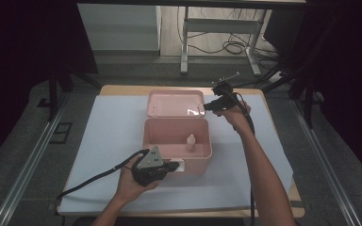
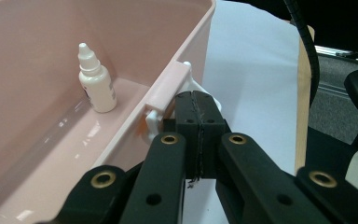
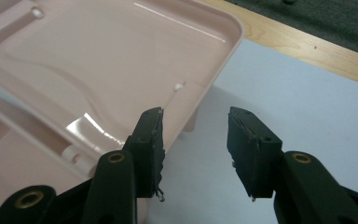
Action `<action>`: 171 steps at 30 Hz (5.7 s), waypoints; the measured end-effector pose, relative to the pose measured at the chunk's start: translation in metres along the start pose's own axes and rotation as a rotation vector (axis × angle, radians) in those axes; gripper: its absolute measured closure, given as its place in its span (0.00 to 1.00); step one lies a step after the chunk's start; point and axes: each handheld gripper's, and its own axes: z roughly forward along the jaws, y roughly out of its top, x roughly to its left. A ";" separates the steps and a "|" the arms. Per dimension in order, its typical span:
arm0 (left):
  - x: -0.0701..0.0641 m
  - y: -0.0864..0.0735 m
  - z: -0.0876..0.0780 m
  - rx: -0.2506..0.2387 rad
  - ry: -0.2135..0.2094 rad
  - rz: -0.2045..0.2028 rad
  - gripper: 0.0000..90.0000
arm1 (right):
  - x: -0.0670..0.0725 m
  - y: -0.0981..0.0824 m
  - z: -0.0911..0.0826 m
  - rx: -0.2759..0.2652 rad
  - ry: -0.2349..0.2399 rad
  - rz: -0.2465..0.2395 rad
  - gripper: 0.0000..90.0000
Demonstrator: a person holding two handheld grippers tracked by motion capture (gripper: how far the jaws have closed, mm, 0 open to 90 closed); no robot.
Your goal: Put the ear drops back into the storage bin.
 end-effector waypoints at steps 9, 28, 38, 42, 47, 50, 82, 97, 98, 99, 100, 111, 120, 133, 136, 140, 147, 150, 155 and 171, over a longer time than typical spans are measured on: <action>0.000 0.000 0.000 0.000 -0.003 0.003 1.00 | -0.004 0.012 0.012 -0.002 -0.033 0.017 0.63; 0.000 0.000 0.000 -0.002 -0.004 0.001 1.00 | -0.011 0.026 0.038 0.012 -0.063 0.080 0.64; 0.000 0.000 0.000 -0.002 -0.003 0.000 1.00 | -0.014 0.027 0.052 0.022 -0.060 0.095 0.70; 0.000 0.000 0.000 -0.003 -0.003 0.000 1.00 | -0.015 0.030 0.056 0.038 -0.051 0.101 0.75; 0.001 0.000 0.000 -0.003 -0.003 0.001 1.00 | -0.011 0.033 0.062 0.059 -0.058 0.111 0.78; 0.000 -0.001 0.000 -0.004 0.000 0.002 1.00 | -0.012 0.032 0.065 0.079 -0.049 0.123 0.80; 0.000 -0.001 0.001 -0.005 0.001 0.004 1.00 | 0.002 0.037 0.043 -0.026 -0.132 0.112 0.90; 0.000 0.000 0.001 -0.005 0.003 0.002 1.00 | 0.012 0.038 0.013 -0.157 -0.158 0.083 0.93; 0.000 0.000 0.001 -0.004 0.003 0.002 1.00 | 0.013 0.038 0.011 -0.164 -0.158 0.084 0.93; 0.000 0.000 0.001 -0.005 0.003 0.002 1.00 | 0.013 0.038 0.009 -0.169 -0.158 0.083 0.93; 0.000 0.000 0.001 -0.004 0.003 0.002 1.00 | 0.014 0.038 0.007 -0.176 -0.156 0.084 0.93; 0.000 0.000 0.001 -0.004 0.004 0.004 1.00 | 0.020 0.033 -0.008 -0.245 -0.154 0.074 0.94; 0.000 0.000 0.001 0.000 0.005 0.008 1.00 | 0.025 0.029 -0.014 -0.283 -0.169 0.059 0.94; 0.000 -0.001 0.002 -0.009 0.005 0.004 1.00 | 0.032 0.021 -0.027 -0.343 -0.178 0.050 0.95; 0.000 -0.001 0.002 -0.009 0.005 0.004 1.00 | 0.035 0.017 -0.029 -0.367 -0.185 0.048 0.95; 0.000 -0.001 0.001 -0.005 0.005 0.007 1.00 | 0.038 0.013 -0.033 -0.390 -0.189 0.044 0.95; 0.000 -0.001 0.001 -0.003 0.006 0.011 1.00 | 0.043 0.007 -0.039 -0.426 -0.199 0.030 0.96; 0.000 -0.001 0.001 -0.004 0.005 0.011 1.00 | 0.046 0.003 -0.042 -0.445 -0.204 0.023 0.96; 0.000 -0.001 0.001 -0.004 0.006 0.012 1.00 | 0.050 -0.004 -0.048 -0.474 -0.207 0.010 0.96; 0.000 -0.001 0.001 -0.005 0.007 0.012 1.00 | 0.057 -0.019 -0.058 -0.526 -0.202 -0.016 0.97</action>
